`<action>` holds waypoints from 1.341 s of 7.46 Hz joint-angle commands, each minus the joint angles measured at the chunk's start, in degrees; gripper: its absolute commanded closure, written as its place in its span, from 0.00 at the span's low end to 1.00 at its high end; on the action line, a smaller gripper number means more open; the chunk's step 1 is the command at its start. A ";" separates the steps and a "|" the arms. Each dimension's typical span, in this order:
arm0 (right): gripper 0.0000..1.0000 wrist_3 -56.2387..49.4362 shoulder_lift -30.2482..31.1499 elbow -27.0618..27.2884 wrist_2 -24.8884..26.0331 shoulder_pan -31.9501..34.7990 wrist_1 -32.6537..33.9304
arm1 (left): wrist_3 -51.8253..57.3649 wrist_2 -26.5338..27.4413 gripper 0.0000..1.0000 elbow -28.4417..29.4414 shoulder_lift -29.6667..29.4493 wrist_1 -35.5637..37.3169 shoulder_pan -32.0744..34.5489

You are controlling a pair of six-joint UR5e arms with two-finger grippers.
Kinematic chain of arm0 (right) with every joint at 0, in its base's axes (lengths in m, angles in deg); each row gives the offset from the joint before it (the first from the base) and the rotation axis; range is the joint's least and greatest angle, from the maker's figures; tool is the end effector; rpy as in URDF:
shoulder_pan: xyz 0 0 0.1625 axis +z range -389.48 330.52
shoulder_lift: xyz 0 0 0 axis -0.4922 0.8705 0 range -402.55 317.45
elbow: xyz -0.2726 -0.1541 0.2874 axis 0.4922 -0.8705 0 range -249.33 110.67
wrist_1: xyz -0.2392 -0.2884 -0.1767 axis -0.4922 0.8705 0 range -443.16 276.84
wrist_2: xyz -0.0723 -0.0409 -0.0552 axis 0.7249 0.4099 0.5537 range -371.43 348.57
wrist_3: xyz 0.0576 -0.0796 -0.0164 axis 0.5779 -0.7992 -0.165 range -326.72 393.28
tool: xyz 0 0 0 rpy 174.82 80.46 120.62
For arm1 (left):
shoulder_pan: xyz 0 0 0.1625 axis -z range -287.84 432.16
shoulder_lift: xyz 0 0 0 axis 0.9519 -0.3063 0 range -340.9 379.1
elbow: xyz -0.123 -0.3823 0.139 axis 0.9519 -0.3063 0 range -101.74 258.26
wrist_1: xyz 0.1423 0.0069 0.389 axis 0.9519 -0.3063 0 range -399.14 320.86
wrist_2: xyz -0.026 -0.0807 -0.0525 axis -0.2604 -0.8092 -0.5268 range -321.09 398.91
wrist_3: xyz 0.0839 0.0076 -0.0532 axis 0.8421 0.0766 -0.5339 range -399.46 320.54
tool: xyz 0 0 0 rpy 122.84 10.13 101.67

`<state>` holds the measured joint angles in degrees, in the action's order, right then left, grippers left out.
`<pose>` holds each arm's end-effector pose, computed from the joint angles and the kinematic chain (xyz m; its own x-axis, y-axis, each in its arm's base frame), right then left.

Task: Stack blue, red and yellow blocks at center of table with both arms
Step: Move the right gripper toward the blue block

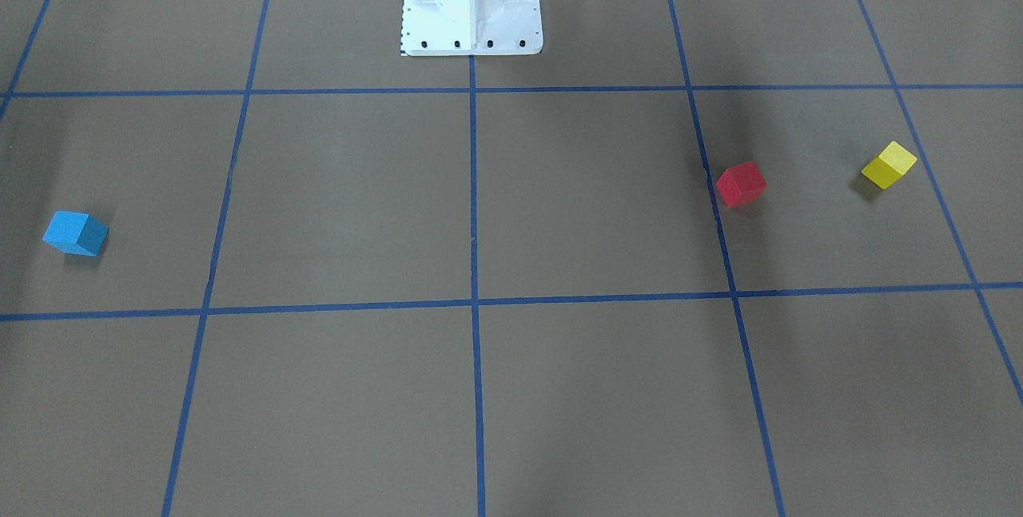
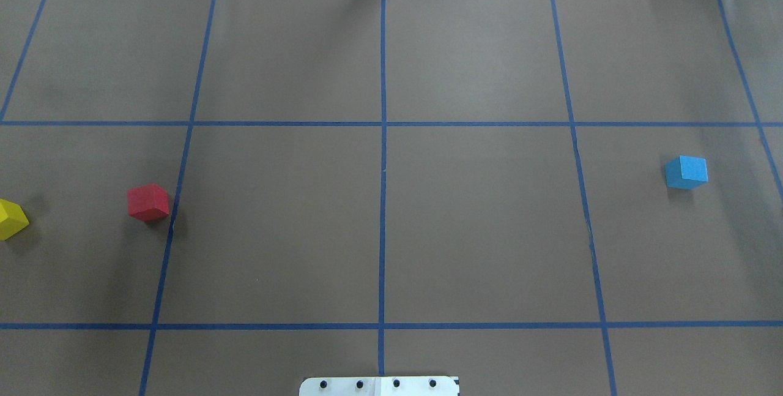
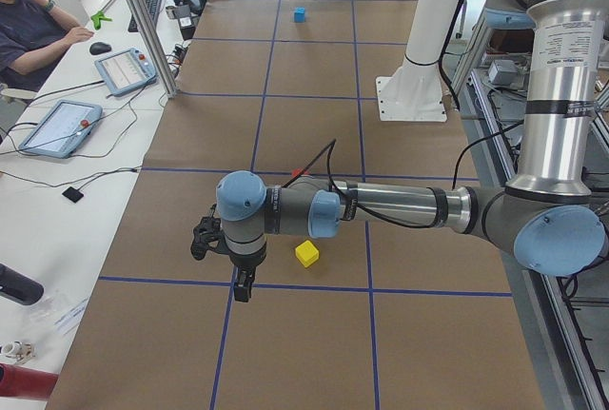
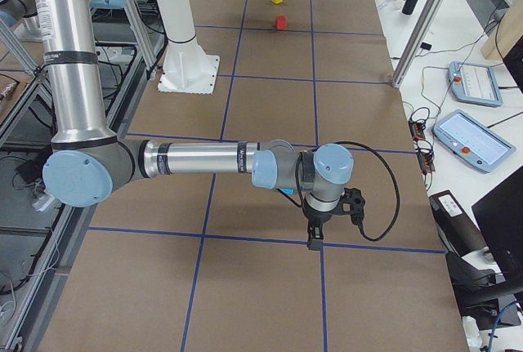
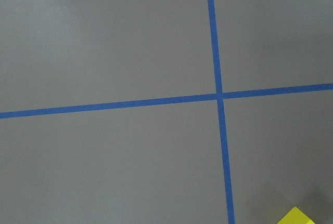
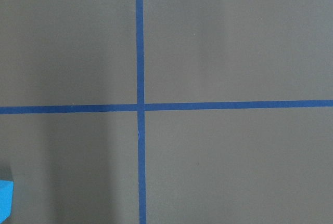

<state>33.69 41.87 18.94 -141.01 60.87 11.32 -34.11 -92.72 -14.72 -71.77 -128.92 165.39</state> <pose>0.0731 -0.5311 0.6371 0.7706 0.0189 0.6370 -0.0117 0.9998 -0.0155 -0.0953 -0.4974 0.6292 0.7507 0.0928 -0.6541 -0.0139 0.9921 0.1247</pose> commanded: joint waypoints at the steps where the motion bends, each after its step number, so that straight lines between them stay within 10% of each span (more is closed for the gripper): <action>1: 0.00 0.03 0.04 0.07 -0.06 0.00 0.00 | 0.01 0.06 0.00 -0.10 0.25 0.22 -0.07; 7: 0.00 0.12 1.00 4.88 -0.41 -1.31 -0.18 | 0.54 0.50 0.00 -1.69 0.78 -0.57 -0.77; 10: 0.00 2.48 1.80 4.80 -5.58 -7.71 -10.60 | 0.54 0.67 0.00 -1.34 1.39 -3.36 -1.91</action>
<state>34.52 43.34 23.21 -143.94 55.79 5.23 -33.45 -92.21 -16.48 -70.87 -130.29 163.77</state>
